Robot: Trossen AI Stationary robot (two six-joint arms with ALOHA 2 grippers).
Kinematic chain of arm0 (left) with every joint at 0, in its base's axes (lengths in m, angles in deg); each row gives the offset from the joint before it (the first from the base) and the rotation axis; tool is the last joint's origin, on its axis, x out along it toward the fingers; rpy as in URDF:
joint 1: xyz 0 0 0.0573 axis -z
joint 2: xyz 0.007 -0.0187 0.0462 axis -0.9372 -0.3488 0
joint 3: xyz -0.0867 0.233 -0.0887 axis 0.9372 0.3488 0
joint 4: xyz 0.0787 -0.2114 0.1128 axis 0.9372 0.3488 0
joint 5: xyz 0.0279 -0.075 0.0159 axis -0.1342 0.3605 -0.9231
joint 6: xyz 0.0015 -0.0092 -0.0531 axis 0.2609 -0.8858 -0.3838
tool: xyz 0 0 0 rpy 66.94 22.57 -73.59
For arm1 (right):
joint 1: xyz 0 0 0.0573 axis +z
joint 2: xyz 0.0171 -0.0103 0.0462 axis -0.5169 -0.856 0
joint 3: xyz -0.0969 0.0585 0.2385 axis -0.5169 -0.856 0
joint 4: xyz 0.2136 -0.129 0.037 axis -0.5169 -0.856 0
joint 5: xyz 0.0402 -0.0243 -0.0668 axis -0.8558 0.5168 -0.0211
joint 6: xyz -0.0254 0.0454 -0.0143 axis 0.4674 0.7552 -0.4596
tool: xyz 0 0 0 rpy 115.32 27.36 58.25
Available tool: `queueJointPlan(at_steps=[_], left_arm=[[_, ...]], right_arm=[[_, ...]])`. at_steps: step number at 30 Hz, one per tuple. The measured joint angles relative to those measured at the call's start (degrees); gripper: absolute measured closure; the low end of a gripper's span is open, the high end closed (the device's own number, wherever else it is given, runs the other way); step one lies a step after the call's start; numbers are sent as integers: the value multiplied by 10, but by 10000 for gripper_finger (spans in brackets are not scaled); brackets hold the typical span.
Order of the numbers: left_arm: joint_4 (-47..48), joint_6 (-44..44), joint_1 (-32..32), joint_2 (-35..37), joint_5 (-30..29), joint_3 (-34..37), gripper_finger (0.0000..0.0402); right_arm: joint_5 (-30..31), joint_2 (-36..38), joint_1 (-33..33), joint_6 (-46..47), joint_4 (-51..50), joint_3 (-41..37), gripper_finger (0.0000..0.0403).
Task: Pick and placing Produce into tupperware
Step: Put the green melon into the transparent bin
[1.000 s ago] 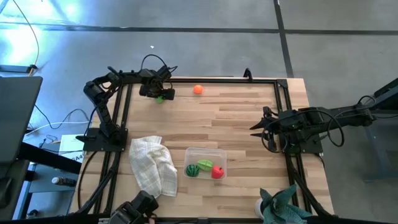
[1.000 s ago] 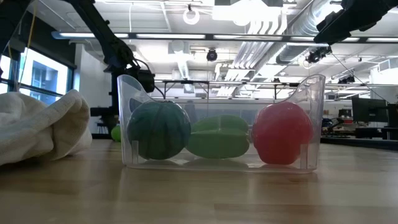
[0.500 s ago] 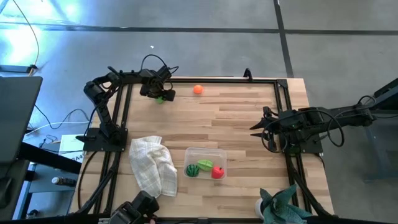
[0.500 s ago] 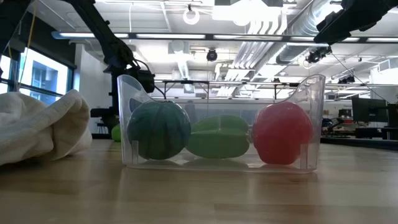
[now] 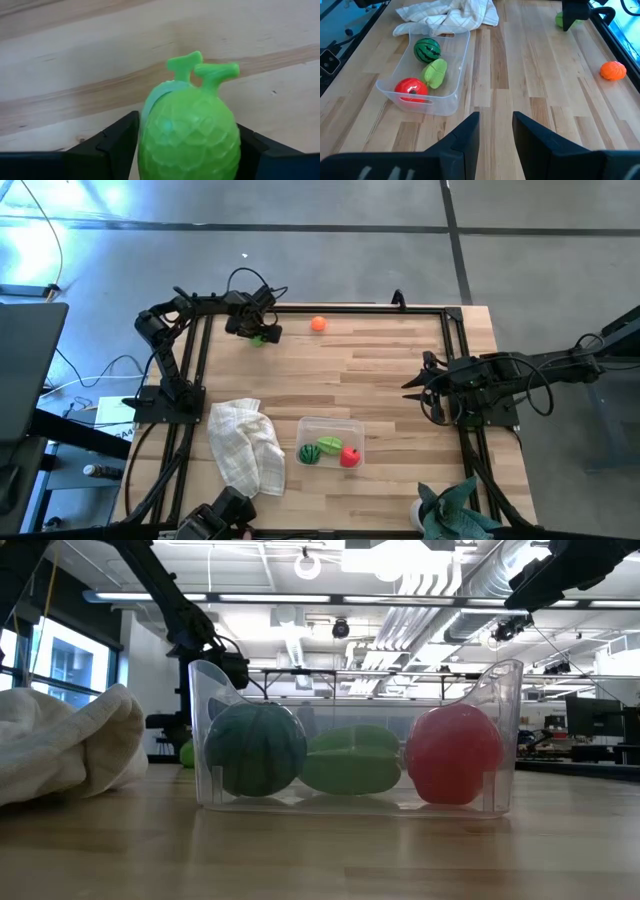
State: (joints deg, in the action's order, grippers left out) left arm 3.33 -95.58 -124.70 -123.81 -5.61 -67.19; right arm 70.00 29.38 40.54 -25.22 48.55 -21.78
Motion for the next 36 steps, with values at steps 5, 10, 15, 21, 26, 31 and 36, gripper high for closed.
queueJointPlan(at_steps=[5, 10, 15, 21, 26, 31, 36], left_arm=[[0, 20, 0, 0, 0, 0, 160], [-1, 23, 0, 0, 2, 0, 144], [-2, 28, 0, 0, 2, 0, 142], [-7, 34, -1, 0, 6, 0, 162], [-4, 59, -2, 0, 16, 0, 179], [-1, 63, -18, 1, 50, 0, 183], [0, 79, -23, 2, 62, 0, 173]], right_arm=[[0, 0, 0, 0, 0, 0, 297], [0, 0, 0, 0, 0, 0, 297], [0, 0, 0, 0, 0, 0, 297], [0, 0, 0, 0, 0, 0, 297], [0, 0, 0, 0, 0, 0, 297], [0, 0, 0, 0, 0, 0, 297], [0, 0, 0, 0, 0, 0, 297]])
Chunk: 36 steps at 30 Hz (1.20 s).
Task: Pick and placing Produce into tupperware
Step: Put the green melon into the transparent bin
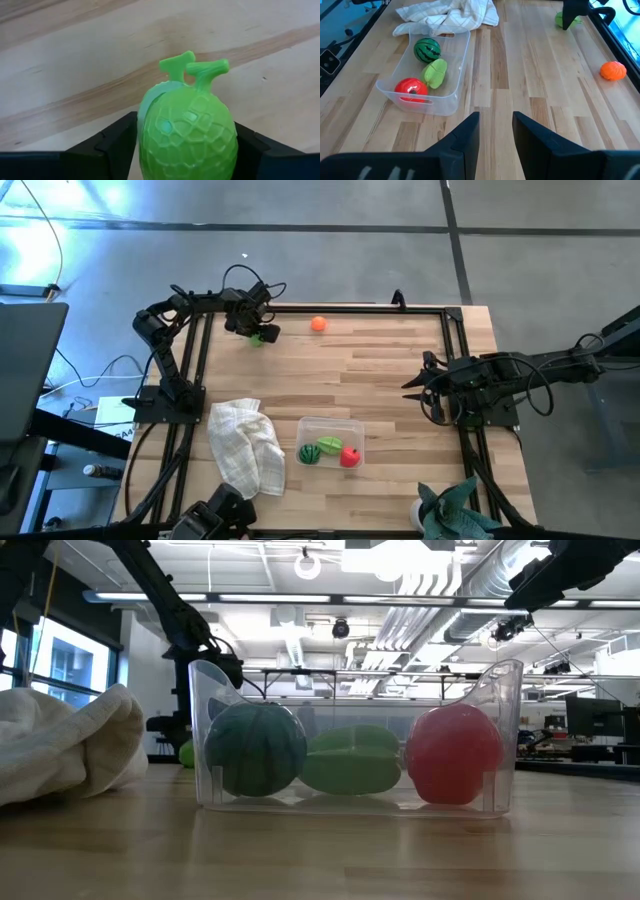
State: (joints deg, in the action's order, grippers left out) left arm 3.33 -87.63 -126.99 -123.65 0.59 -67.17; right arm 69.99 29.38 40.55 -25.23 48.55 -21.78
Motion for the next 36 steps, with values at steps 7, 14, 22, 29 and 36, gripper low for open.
queueJointPlan(at_steps=[7, 14, 22, 29, 36], left_arm=[[-4, 13, 0, 0, 2, 0, 170], [-10, 17, 0, 0, 2, 0, 192], [-14, 38, 0, -1, 13, 0, 181], [-42, 60, 1, 6, 48, 0, 174], [-100, 85, 8, 14, 105, 0, 173]], right_arm=[[0, 0, 0, 0, 0, 0, 297], [0, 0, 0, 0, 0, 0, 297], [0, 0, 0, 0, 0, 0, 297], [0, 0, 0, 0, 0, 0, 297], [0, 0, 0, 0, 0, 0, 297]])
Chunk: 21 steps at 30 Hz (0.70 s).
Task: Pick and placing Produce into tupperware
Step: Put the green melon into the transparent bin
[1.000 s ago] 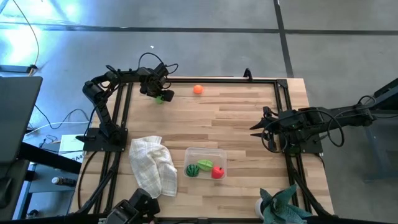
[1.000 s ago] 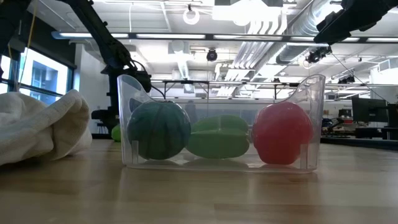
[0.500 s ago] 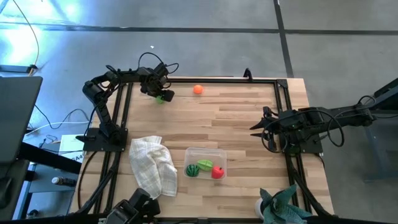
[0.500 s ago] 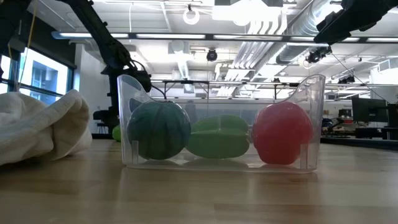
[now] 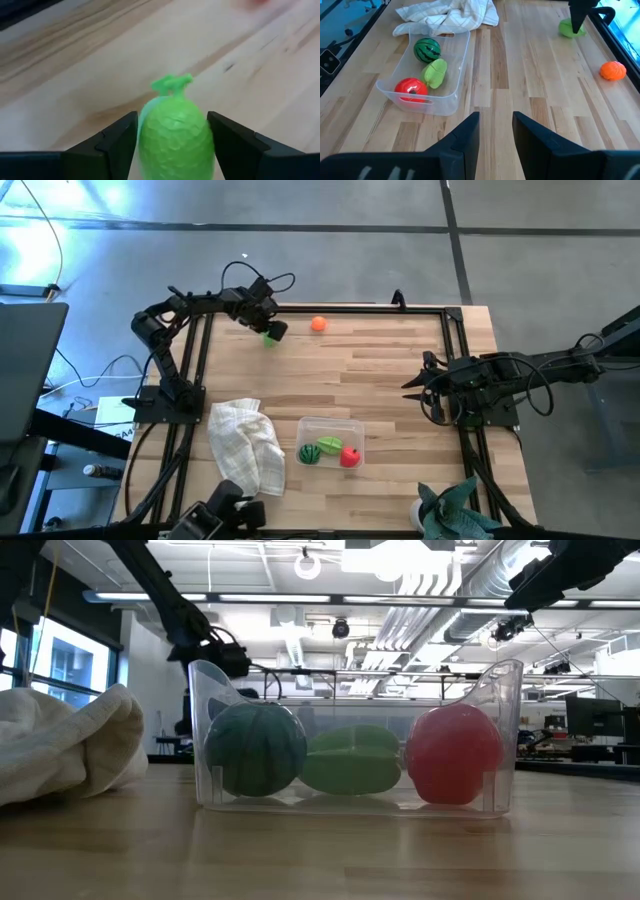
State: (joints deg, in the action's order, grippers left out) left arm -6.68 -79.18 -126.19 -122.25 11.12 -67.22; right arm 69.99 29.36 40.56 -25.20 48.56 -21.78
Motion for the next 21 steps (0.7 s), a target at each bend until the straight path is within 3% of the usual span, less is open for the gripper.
queueJointPlan(at_steps=[21], left_arm=[[24, 43, 1, 24, 12, 0, 173]], right_arm=[[0, 0, 0, 0, 0, 0, 297]])
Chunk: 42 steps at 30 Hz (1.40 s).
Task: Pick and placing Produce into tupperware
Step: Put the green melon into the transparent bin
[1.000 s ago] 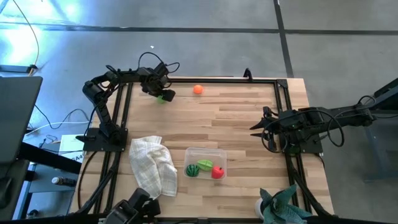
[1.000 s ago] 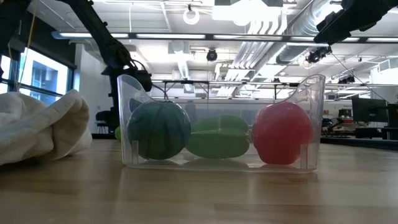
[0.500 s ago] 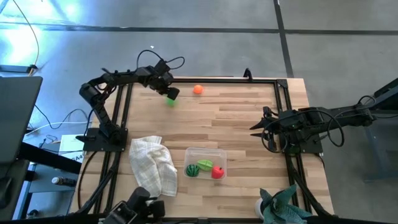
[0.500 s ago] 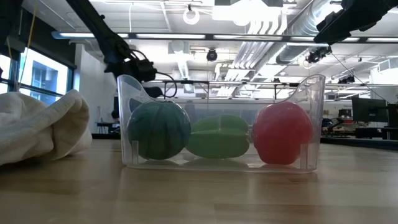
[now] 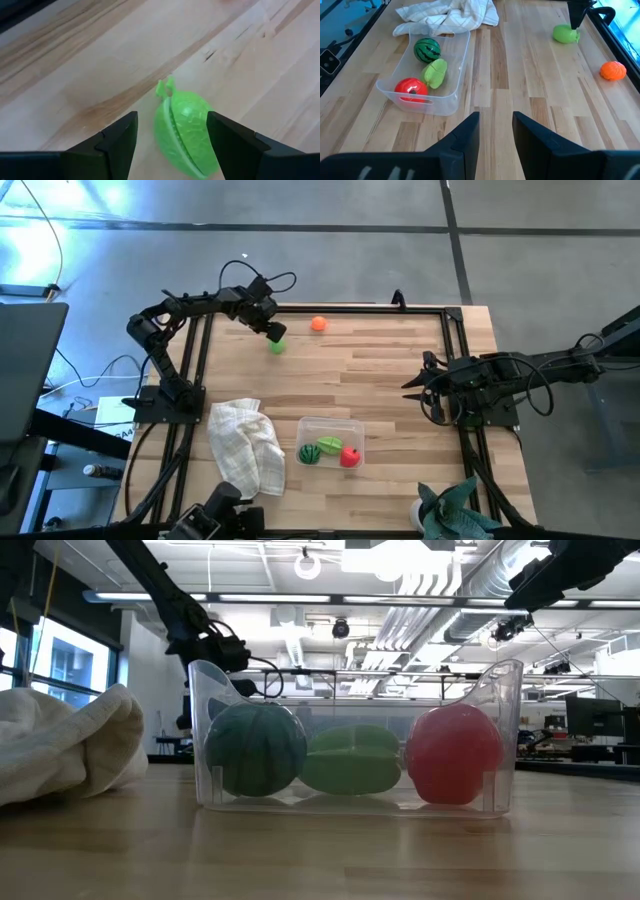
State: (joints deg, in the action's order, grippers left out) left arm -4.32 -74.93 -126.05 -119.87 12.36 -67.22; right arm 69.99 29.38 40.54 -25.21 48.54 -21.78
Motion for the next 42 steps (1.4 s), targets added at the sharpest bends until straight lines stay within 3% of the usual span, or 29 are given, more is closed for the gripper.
queueJointPlan(at_steps=[12, 16, 26, 35, 42], left_arm=[[23, 22, 8, 1, 1, -21, 237], [56, 26, 7, 1, -4, -50, 240], [153, 47, 47, 1, -106, -99, 173], [167, 23, 92, 1, -136, -105, 107], [167, 9, 121, 1, -172, -105, 89]], right_arm=[[0, 0, 0, 0, 0, 0, 297], [0, 0, 0, 0, 0, 0, 297], [0, 0, 0, 0, 0, 0, 297], [0, 0, 0, 0, 0, 0, 297], [0, 0, 0, 0, 0, 0, 297]])
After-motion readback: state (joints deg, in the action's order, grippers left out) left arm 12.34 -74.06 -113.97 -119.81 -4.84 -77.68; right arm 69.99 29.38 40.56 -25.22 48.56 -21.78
